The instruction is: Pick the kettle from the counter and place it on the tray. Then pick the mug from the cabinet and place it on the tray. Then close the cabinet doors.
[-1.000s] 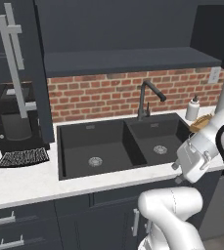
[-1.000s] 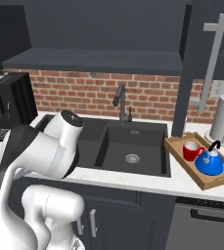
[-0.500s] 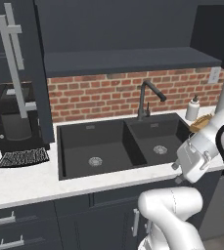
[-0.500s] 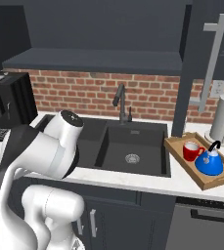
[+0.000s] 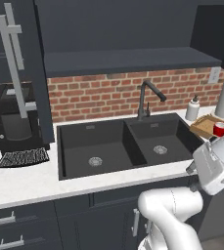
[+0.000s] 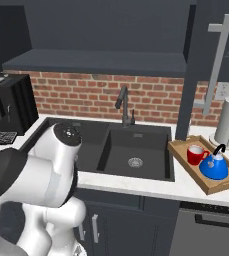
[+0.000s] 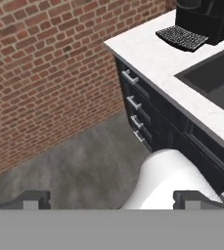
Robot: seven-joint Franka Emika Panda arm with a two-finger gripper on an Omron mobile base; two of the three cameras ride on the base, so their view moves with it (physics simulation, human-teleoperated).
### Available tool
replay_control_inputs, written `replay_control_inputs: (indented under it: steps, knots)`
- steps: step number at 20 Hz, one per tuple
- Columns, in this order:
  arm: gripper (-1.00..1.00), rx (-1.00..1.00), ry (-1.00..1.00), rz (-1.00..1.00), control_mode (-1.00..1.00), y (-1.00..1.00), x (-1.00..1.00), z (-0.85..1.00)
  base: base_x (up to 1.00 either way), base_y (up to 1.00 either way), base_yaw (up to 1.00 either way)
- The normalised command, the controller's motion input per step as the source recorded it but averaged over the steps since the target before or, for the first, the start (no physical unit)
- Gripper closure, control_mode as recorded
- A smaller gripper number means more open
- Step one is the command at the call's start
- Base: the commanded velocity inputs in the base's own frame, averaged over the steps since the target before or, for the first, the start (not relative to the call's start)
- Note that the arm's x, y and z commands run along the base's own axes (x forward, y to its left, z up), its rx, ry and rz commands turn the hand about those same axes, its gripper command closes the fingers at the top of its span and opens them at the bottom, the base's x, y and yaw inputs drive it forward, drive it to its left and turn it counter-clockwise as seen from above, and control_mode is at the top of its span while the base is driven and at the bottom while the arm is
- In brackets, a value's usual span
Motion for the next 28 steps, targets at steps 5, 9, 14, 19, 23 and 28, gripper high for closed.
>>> replay_control_inputs:
  steps: [5,9,14,19,23,28]
  knots:
    - [-1.00,0.04,-0.09,-0.16,-1.00,-0.33,-0.43,0.40,0.00,0.00,0.00]
    - [-1.00,0.02,-0.04,-0.15,-1.00,-0.39,-0.02,0.45,0.00,0.00,0.00]
    - [-1.00,0.02,-0.10,-0.13,-1.00,-0.36,0.00,0.25,0.00,0.00,0.00]
    - [-1.00,0.02,-0.21,-0.06,-1.00,-0.14,-0.25,-0.04,0.00,0.00,0.00]
    - [-1.00,0.12,-0.15,-0.08,-1.00,-0.08,-0.48,-0.24,0.00,0.00,0.00]
    - [-1.00,0.17,-0.21,-0.10,-1.00,-0.29,-0.16,-0.23,0.00,0.00,0.00]
